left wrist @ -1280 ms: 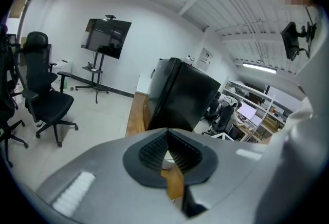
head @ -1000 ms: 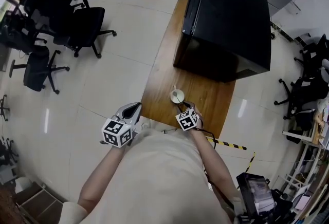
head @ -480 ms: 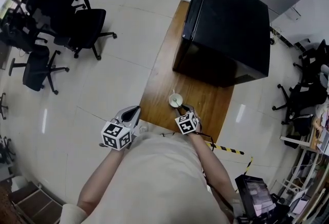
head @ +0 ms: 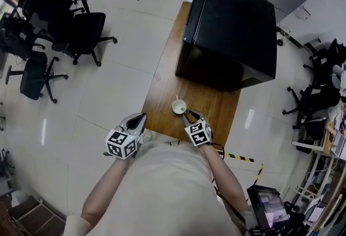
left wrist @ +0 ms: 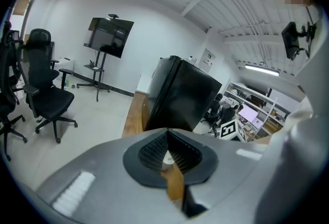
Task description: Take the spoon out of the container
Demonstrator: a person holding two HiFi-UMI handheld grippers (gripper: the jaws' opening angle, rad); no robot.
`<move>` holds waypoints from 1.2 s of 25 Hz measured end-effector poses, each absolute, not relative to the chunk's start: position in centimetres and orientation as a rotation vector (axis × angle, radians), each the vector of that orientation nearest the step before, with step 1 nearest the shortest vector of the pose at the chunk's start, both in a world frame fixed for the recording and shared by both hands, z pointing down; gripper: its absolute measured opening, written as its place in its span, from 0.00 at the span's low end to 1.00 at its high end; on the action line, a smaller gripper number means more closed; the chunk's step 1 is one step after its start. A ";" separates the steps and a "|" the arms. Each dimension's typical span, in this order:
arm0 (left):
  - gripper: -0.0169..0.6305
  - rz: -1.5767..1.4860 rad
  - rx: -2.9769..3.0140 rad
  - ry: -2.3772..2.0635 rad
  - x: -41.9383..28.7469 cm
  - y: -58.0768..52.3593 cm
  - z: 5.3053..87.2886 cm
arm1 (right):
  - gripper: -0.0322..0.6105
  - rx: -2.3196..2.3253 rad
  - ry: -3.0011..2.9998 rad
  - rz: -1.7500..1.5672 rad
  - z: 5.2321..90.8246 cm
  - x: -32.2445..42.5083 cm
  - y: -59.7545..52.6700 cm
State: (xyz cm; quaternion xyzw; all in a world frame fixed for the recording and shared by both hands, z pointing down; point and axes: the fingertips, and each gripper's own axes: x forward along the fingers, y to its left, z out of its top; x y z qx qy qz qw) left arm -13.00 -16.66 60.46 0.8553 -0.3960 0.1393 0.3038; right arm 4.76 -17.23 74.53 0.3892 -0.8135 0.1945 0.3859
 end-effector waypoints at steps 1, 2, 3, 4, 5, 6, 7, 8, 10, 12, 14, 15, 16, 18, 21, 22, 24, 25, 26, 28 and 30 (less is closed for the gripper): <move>0.01 0.368 2.267 -1.047 -12.8 -16.7 60.5 | 0.24 0.998 -2.083 0.492 73.9 4.9 -17.2; 0.01 0.367 2.268 -1.044 -12.6 -16.7 60.6 | 0.24 1.005 -2.095 0.487 73.3 5.2 -17.3; 0.01 0.366 2.271 -1.040 -12.3 -16.8 60.6 | 0.24 1.011 -2.109 0.479 72.6 5.4 -17.3; 0.01 0.365 2.274 -1.037 -12.0 -16.8 60.6 | 0.24 1.018 -2.123 0.474 71.9 5.6 -17.4; 0.01 0.365 2.277 -1.033 -11.7 -16.8 60.6 | 0.24 1.025 -2.136 0.477 71.2 5.8 -17.4; 0.01 0.365 2.279 -1.030 -11.4 -16.8 60.5 | 0.24 1.033 -2.149 0.485 70.6 6.0 -17.3; 0.01 0.365 2.281 -1.028 -11.1 -16.8 60.5 | 0.24 1.041 -2.161 0.490 70.0 6.3 -17.3; 0.01 0.364 2.283 -1.028 -10.9 -16.8 60.5 | 0.24 1.049 -2.170 0.489 69.4 6.6 -17.3; 0.01 0.363 2.284 -1.030 -10.6 -16.8 60.5 | 0.24 1.063 -2.181 0.480 68.5 7.4 -17.5; 0.01 0.364 2.285 -1.035 -10.3 -16.8 60.4 | 0.24 1.076 -2.182 0.471 68.2 8.3 -17.9; 0.01 0.365 2.285 -1.043 -10.0 -16.8 60.4 | 0.24 1.088 -2.172 0.457 68.6 9.5 -18.3; 0.01 0.366 2.284 -1.048 -10.0 -16.7 60.4 | 0.24 1.094 -2.165 0.451 68.8 10.1 -18.5; 0.01 0.367 2.282 -1.054 -10.0 -16.6 60.4 | 0.24 1.098 -2.156 0.450 69.0 10.6 -18.7; 0.01 0.371 2.278 -1.066 -10.0 -16.6 60.3 | 0.24 1.109 -2.135 0.457 69.7 11.6 -19.1; 0.01 0.377 2.274 -1.081 -9.9 -16.5 60.0 | 0.24 1.115 -2.108 0.451 71.3 13.1 -19.7; 0.01 0.379 2.274 -1.086 -9.8 -16.5 59.9 | 0.24 1.112 -2.096 0.442 71.8 13.6 -19.9; 0.01 0.383 2.271 -1.094 -9.8 -16.4 59.8 | 0.24 1.104 -2.070 0.430 72.8 14.5 -20.2; 0.01 0.386 2.268 -1.097 -9.8 -16.3 59.9 | 0.24 1.102 -2.059 0.435 73.3 14.9 -20.2; 0.01 0.391 2.265 -1.100 -9.8 -16.2 59.9 | 0.24 1.102 -2.049 0.448 73.9 15.3 -20.2; 0.01 0.400 2.260 -1.103 -9.8 -16.1 59.9 | 0.24 1.109 -2.036 0.481 75.1 16.1 -20.1; 0.01 0.405 2.258 -1.106 -9.7 -16.1 59.8 | 0.24 1.119 -2.029 0.487 76.3 17.2 -20.0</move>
